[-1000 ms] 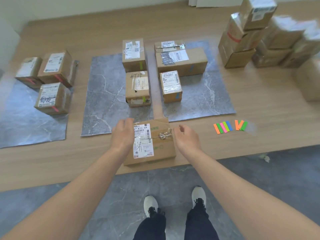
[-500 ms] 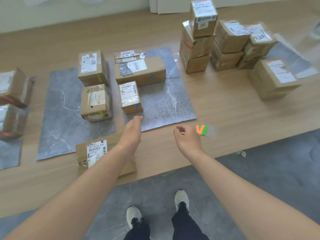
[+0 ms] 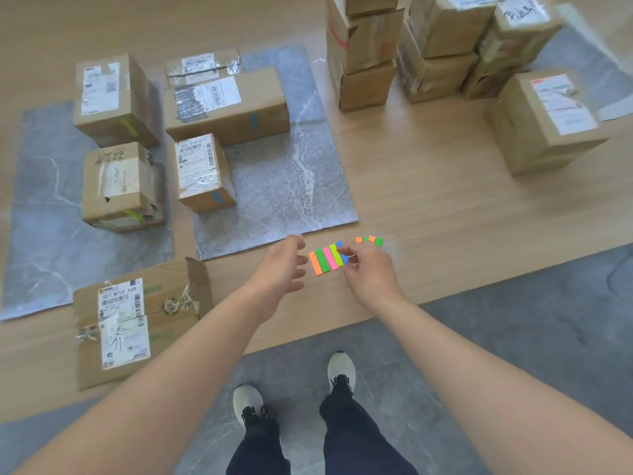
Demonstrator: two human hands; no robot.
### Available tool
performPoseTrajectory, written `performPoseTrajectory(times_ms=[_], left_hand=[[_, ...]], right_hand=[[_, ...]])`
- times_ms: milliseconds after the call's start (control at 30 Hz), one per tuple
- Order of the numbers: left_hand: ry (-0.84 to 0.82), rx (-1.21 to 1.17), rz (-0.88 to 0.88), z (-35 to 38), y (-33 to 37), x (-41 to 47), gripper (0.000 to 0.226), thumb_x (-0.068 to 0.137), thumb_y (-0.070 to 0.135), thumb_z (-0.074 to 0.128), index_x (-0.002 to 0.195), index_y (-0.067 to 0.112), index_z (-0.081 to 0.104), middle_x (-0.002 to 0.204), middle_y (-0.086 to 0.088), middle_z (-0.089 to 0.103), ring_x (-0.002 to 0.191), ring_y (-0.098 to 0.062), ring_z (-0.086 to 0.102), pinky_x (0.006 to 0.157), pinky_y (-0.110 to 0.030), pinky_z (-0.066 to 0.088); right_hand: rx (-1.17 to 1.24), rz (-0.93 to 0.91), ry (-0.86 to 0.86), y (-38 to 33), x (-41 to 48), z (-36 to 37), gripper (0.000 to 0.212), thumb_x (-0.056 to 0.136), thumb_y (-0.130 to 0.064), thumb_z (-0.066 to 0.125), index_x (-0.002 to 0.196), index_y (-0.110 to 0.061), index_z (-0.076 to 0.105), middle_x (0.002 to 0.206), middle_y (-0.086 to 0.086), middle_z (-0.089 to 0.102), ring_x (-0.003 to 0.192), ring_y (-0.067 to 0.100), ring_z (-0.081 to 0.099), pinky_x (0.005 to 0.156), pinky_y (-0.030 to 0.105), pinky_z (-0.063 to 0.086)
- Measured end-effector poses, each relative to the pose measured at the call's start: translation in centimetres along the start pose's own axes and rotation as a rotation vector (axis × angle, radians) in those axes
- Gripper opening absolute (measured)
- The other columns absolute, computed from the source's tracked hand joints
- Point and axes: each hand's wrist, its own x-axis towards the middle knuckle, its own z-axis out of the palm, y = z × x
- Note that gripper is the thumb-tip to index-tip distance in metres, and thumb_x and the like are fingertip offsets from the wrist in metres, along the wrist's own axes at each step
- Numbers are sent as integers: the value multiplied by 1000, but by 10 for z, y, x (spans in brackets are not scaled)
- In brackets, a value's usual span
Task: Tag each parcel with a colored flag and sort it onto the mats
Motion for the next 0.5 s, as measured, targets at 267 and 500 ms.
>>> performPoseTrajectory(times_ms=[267, 500], left_hand=[[-23, -55, -39, 15, -8, 21, 36, 102, 39, 41, 120, 16, 61, 123, -17, 64, 101, -27, 63, 98, -47, 52], [-30, -91, -67, 15, -12, 31, 35, 102, 36, 42, 119, 14, 62, 118, -15, 68, 106, -29, 65, 98, -49, 54]], right_hand=[[-152, -241, -109, 14, 37, 11, 29, 87, -6, 72, 115, -12, 76, 105, 10, 65, 98, 29, 64, 83, 36, 49], [-262, -284, -201, 7, 58, 6, 21, 84, -11, 74, 105, -13, 77, 98, 12, 65, 94, 32, 64, 76, 40, 51]])
